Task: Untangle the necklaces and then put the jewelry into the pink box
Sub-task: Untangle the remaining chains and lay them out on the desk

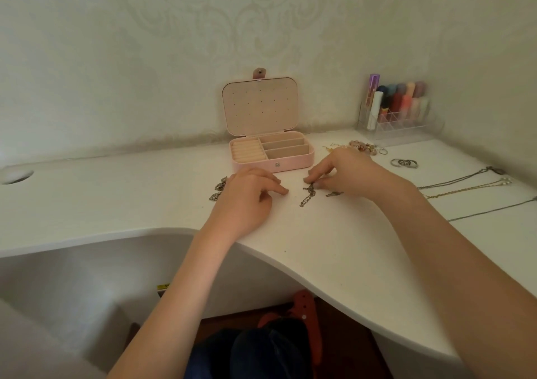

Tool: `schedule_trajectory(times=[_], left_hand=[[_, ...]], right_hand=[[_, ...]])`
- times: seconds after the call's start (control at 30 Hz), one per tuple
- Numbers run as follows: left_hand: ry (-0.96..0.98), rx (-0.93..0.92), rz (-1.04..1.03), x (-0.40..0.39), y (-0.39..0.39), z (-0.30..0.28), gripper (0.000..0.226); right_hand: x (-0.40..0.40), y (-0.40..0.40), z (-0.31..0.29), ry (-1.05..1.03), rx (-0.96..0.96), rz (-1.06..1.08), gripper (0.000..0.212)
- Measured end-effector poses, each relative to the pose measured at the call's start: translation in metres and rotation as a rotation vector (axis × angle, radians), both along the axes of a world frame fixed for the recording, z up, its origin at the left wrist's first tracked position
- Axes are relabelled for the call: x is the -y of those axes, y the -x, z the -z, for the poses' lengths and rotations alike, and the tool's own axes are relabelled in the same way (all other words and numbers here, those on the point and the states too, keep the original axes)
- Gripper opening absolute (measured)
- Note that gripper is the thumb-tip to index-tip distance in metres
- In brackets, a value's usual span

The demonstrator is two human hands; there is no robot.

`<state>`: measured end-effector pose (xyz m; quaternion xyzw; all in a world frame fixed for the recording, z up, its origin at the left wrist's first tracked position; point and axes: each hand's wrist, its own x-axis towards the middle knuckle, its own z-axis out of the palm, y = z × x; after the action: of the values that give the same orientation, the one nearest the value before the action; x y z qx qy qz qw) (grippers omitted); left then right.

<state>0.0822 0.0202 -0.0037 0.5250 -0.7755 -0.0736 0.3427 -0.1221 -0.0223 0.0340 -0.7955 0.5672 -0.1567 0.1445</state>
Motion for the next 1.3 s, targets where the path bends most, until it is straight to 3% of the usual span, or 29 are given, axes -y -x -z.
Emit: schedule_trajectory(times=[0.13,0.27,0.47,0.53,0.6,0.73,0.8,1.0,1.13,1.3], left_hand=[[0.001,-0.008,-0.001,0.001,0.000,0.001,0.046],[0.003,-0.030,-0.019,0.000,-0.001,0.001,0.040],[0.003,-0.491,-0.035,-0.002,0.007,-0.010,0.027],[-0.081,-0.623,0.015,-0.002,0.017,-0.016,0.017],[-0.202,-0.740,0.093,0.001,0.029,-0.022,0.026],[-0.311,-0.806,0.210,0.012,0.046,-0.023,0.014],[-0.315,-0.851,0.195,0.014,0.050,-0.019,0.002],[-0.387,-1.002,0.153,0.010,0.048,-0.021,0.016],[-0.461,-1.085,0.184,0.010,0.050,-0.021,0.013],[-0.494,-1.073,0.279,0.007,0.052,-0.020,0.023]], right_hand=[[0.000,0.001,0.006,0.120,0.080,-0.027,0.003],[0.002,0.003,0.013,0.139,0.129,-0.049,0.006],[-0.005,-0.001,-0.008,0.033,0.635,-0.066,0.010],[-0.007,-0.002,-0.015,-0.008,0.753,-0.104,0.016],[-0.009,-0.002,-0.018,-0.041,0.813,-0.123,0.021],[-0.011,0.001,-0.019,-0.179,0.969,-0.127,0.015],[-0.010,0.004,-0.020,-0.242,0.995,-0.093,0.015],[-0.009,0.005,-0.020,-0.316,0.928,-0.015,0.018],[-0.013,-0.005,-0.021,-0.376,0.975,-0.031,0.011],[-0.016,-0.011,-0.027,-0.357,1.016,-0.014,0.010]])
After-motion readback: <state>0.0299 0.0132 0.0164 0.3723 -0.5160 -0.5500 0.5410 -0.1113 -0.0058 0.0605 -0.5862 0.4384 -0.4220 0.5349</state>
